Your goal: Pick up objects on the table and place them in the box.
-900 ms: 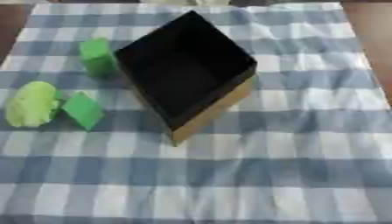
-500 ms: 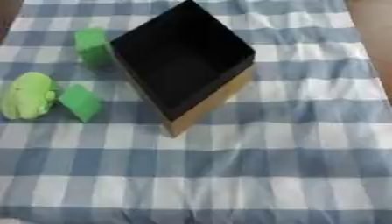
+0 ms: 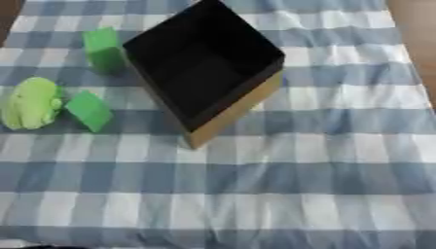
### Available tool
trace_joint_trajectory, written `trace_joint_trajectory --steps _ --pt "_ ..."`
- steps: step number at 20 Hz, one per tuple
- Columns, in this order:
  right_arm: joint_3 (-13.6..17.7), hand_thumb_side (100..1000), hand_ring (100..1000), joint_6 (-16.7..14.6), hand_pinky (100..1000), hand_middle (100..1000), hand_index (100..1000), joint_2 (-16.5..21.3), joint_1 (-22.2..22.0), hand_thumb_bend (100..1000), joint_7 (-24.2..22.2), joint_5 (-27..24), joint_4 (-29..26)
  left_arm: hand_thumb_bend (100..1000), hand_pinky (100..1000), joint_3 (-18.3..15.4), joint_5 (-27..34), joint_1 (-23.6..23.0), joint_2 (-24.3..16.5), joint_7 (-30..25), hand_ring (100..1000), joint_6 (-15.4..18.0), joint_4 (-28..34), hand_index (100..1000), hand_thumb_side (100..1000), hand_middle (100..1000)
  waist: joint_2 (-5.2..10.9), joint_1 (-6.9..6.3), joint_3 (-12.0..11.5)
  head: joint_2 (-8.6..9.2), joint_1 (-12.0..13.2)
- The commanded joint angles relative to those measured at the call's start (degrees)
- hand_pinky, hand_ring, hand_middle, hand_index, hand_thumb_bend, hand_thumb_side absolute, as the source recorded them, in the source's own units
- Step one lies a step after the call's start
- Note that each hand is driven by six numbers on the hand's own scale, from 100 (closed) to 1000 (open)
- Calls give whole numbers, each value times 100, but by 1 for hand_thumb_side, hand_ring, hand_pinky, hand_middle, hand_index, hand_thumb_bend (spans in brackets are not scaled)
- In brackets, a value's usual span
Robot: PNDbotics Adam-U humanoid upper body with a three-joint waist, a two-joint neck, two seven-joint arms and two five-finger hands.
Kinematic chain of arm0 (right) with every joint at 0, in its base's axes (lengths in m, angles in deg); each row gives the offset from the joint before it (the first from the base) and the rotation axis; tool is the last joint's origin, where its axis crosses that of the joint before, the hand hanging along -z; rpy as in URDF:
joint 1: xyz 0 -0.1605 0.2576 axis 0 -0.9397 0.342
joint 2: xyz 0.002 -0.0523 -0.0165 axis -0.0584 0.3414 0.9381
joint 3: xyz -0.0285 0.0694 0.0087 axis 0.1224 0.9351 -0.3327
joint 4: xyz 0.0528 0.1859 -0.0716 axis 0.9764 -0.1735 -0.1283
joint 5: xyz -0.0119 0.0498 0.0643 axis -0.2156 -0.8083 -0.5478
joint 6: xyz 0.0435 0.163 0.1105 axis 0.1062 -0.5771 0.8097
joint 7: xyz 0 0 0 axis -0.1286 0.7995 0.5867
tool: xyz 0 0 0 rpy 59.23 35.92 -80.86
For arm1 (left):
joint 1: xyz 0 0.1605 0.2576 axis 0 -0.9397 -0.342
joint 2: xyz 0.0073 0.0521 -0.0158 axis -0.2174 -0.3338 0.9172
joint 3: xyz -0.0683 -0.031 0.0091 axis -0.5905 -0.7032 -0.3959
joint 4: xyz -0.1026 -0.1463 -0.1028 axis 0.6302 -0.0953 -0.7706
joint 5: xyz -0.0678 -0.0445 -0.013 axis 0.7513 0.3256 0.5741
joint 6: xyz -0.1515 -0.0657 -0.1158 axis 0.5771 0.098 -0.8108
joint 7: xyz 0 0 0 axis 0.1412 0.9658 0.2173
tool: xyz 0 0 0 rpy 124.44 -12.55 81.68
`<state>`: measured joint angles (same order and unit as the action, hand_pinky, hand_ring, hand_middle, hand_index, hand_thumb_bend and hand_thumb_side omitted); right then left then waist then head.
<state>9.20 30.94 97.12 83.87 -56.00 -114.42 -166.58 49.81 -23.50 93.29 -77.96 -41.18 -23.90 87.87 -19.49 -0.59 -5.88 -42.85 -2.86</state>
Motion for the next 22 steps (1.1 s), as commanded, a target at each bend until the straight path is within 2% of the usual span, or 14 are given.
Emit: trace_joint_trajectory --steps 1,5,10,12,17,18,19,20,22 --pt "16 542 987 -67 879 449 885 142 -23 100 -42 95 -114 327 845 1 -278 16 -561 -203 803 -236 84 889 707 782 79 41 -12 -25 -19" --pt "12 541 988 -62 879 447 885 163 -61 100 -24 149 -114 358 847 54 -859 118 -996 -691 806 -540 -126 889 703 781 99 14 -29 -3 -71" --pt "-3 540 986 -90 878 447 885 209 -103 100 -8 185 -114 385 860 197 -1439 333 -1411 -1754 823 -611 -754 910 759 803 128 -19 -45 -31 -112" --pt "-7 540 987 -100 878 446 885 222 -118 100 -3 194 -114 412 868 254 -1705 420 -1520 -2321 833 -550 -1017 921 774 814 138 -31 -51 -37 -121" --pt "-23 540 988 -82 879 446 885 244 -131 100 0 216 -114 493 877 399 -2038 664 -1646 -3633 842 -243 -1642 921 733 822 156 -58 -66 -58 -140" --pt "-26 540 989 -75 879 445 885 245 -132 100 -2 220 -114 532 886 433 -2047 703 -1656 -3825 850 -167 -1746 915 706 829 158 -62 -64 -66 -139" --pt "-29 540 989 -71 879 445 885 246 -133 100 -4 223 -114 532 886 462 -2056 744 -1664 -3994 850 -92 -1838 915 706 829 161 -64 -62 -72 -138" --pt "-32 541 989 -68 879 445 885 248 -134 100 -5 225 -114 576 896 500 -2060 775 -1673 -4150 857 -14 -1919 907 656 832 163 -67 -60 -78 -137" --pt "-37 541 989 -58 879 444 885 249 -136 100 -7 227 -114 615 910 583 -2049 832 -1687 -4451 869 150 -2054 909 618 837 169 -73 -57 -87 -129"
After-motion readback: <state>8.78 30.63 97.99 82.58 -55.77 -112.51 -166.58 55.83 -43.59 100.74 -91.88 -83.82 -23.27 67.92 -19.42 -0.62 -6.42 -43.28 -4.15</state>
